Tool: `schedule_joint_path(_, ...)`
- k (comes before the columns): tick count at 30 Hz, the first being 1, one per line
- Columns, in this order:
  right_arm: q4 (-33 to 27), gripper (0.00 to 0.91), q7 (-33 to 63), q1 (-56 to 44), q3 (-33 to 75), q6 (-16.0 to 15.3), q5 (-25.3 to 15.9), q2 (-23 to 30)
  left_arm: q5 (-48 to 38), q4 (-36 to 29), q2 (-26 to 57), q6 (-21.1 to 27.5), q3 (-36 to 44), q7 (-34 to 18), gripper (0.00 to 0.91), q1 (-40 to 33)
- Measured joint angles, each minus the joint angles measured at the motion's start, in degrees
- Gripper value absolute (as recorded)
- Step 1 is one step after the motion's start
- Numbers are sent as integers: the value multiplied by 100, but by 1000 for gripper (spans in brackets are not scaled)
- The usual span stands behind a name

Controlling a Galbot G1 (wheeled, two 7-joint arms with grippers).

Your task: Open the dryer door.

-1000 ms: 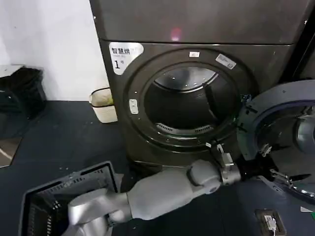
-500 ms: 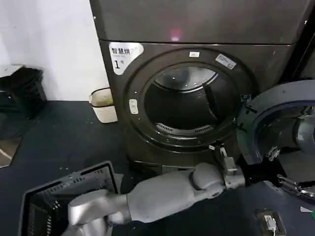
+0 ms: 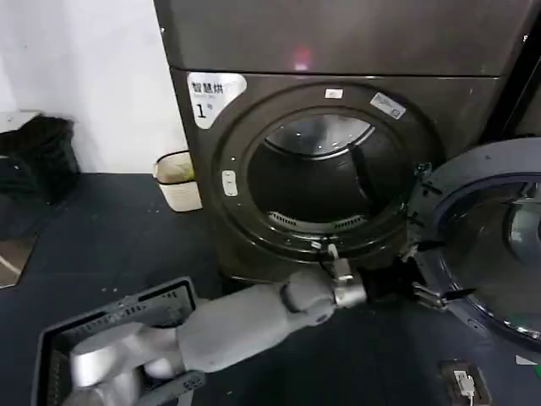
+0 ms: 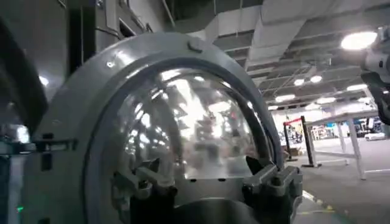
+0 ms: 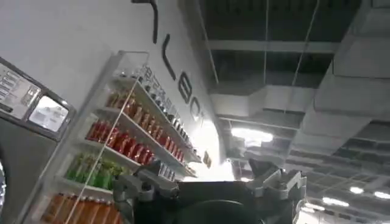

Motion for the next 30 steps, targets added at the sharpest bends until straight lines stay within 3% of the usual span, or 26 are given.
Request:
schedule_joint_path(13,-1,907,130,91,51,189,158,-9,-166,-1303,1730,107,-34,-140,907,33)
schedule_joint_path(21,155,907,62,99,30,14,-83,65,29,-1961,2866,108,16,-617,907,102)
schedule_joint_path(30,258,907,89,125,16,5,-149,79,245,-2461,4334,204,-39,-561,907,203)
